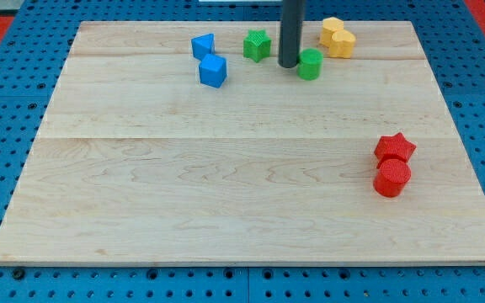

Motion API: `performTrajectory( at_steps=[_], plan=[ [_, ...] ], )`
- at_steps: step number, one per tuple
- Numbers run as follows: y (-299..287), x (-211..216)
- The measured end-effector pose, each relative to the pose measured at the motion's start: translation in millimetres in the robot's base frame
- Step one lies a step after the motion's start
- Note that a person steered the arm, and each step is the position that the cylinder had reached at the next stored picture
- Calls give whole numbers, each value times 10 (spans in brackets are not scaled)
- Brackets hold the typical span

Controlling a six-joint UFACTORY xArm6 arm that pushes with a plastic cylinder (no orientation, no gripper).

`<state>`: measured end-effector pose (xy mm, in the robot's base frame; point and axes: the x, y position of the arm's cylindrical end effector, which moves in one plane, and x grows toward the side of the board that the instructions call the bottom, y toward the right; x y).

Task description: Push the green circle into the yellow heart

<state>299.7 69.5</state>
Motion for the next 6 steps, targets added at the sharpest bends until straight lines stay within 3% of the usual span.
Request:
performTrajectory(
  at_steps=[1,2,4,6],
  plan=[
    [-629,566],
    [-208,608],
    [74,102],
    [588,412]
  ],
)
